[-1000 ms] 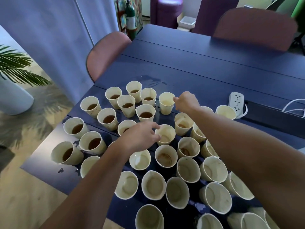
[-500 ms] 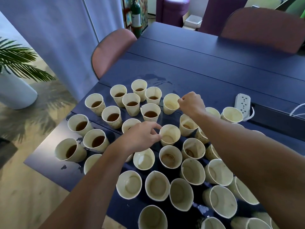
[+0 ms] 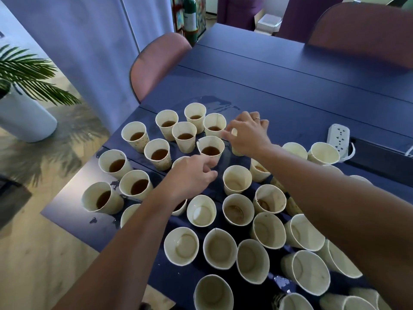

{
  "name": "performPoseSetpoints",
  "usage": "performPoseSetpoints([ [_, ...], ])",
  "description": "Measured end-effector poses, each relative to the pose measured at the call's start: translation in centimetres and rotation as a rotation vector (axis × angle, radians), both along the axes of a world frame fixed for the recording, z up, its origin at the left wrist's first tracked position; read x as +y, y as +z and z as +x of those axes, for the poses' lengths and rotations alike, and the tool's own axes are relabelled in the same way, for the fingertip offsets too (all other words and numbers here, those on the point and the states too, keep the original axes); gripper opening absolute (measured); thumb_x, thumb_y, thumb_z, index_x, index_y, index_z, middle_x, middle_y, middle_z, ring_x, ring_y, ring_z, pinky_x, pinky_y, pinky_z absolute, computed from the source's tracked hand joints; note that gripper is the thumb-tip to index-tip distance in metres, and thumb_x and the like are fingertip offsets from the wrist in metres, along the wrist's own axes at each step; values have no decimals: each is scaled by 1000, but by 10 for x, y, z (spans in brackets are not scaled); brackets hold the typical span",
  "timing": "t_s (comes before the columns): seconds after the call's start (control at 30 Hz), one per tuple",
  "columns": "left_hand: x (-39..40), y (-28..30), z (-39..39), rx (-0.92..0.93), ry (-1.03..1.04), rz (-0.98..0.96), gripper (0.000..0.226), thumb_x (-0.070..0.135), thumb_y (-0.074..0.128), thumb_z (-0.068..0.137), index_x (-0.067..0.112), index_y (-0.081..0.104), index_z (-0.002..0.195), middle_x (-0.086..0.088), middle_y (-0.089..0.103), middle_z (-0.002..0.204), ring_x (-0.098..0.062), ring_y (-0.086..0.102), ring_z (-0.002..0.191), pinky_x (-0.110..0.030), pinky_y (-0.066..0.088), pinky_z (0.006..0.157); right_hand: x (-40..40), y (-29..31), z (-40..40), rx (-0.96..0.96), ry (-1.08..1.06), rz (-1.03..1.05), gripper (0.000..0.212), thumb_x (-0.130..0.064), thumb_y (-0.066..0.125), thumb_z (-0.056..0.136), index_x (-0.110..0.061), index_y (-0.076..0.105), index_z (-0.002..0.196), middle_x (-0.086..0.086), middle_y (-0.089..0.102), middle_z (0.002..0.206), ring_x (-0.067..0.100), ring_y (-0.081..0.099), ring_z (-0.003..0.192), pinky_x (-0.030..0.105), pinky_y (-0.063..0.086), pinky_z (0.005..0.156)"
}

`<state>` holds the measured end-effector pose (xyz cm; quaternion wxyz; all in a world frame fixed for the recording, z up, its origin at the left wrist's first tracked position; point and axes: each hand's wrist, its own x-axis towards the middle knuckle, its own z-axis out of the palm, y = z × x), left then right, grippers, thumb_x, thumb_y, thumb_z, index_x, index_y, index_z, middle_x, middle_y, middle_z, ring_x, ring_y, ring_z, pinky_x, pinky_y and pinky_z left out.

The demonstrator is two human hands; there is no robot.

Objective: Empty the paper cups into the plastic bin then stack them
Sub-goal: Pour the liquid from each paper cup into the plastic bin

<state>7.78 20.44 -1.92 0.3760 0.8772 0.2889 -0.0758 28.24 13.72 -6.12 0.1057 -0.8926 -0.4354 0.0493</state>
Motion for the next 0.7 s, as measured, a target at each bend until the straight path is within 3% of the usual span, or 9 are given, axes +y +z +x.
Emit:
performPoseSetpoints([
  [0.13, 3, -6, -7, -24, -4, -41, 35, 29, 59, 100, 24, 62, 134, 15, 69, 97, -2, 62, 94, -26, 48, 88, 13, -6, -11, -19, 74, -206, 41, -59, 48, 97, -31, 76, 104, 1, 42, 147, 29, 22, 142, 57, 19, 108],
  [0.27, 9, -6, -15, -61, 23, -55, 32, 28, 59, 101, 26, 63, 132, 13, 67, 100, 1, 61, 92, -21, 48, 81, 18, -14, -12, 40, 16, -168, 29, -42, 54, 98, -27, 79, 99, -2, 38, 155, 27, 17, 146, 57, 17, 110],
  [0.43, 11, -6, -24, -116, 84, -49, 28, 26, 57, 102, 27, 64, 129, 12, 66, 104, -3, 61, 92, -17, 45, 76, 12, -9, -13, 79, -41, -107, 26, -37, 57, 96, -23, 79, 92, -2, 43, 150, 24, 22, 142, 54, 18, 107],
  [0.7, -10, -8, -27, -132, 151, -31, 20, 22, 59, 100, 26, 66, 118, 14, 62, 94, -9, 62, 94, -26, 51, 83, -14, 30, -23, 47, -92, 57, 31, -28, 55, 95, -16, 77, 76, -4, 55, 131, 18, 32, 128, 45, 20, 98],
])
